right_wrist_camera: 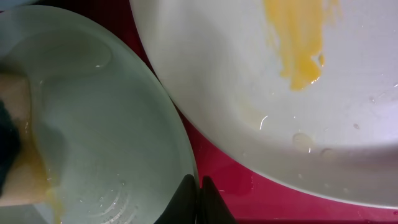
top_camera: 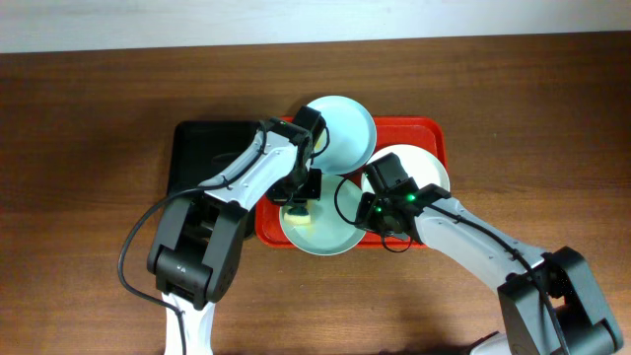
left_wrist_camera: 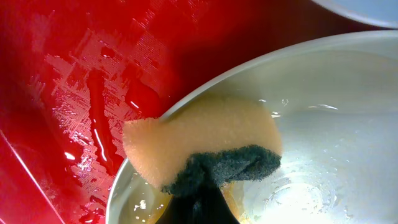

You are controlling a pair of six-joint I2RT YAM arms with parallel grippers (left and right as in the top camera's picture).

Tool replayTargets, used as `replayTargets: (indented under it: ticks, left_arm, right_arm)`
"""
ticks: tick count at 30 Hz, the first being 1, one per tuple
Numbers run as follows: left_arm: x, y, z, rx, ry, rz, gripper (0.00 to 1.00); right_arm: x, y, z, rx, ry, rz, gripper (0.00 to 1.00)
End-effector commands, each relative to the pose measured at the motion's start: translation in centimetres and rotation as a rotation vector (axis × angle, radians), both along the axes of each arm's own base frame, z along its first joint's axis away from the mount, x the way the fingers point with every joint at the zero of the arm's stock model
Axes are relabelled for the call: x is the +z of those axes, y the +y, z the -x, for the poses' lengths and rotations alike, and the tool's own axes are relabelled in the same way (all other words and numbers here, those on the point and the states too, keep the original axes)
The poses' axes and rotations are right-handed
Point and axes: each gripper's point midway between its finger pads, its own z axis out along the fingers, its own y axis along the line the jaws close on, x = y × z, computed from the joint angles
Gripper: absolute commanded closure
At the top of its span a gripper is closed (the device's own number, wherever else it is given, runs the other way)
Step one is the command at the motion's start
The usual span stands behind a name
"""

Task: Clean dirty plates on tray and stack at the side
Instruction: 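Lower the sponge into the plate and wipe the yellow smear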

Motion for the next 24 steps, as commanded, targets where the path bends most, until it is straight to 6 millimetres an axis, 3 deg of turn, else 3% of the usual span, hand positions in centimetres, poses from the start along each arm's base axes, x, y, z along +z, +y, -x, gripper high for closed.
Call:
replayTargets:
  ticks: [1,12,19,24]
  left_arm:
    - [-3.3,0.8,1.8,0.015,0.078,-0.049,1.00]
    - [-4.2,-1.4,3.6,-0.021,0.110,0.017,1.00]
    - [-3.2,-5.1,4.5,-0.061,0.175,0.239,1.00]
    - [-2.1,-5.1,4.0,-0.052,0.157,0.269,1.00]
  right_arm:
    - [-0.7,-0.6,0.3,-0.015,0.012,0.039,0.96]
    - [-0.7,-0.6,0.3,-0.014,0.010,0.037,0.96]
    - [-0.7,-0.5,0.3,-0.013,0.012,0.034,0.96]
    - [-0.7,-0.6,0.4,-0.013,0.014,0.036,0.96]
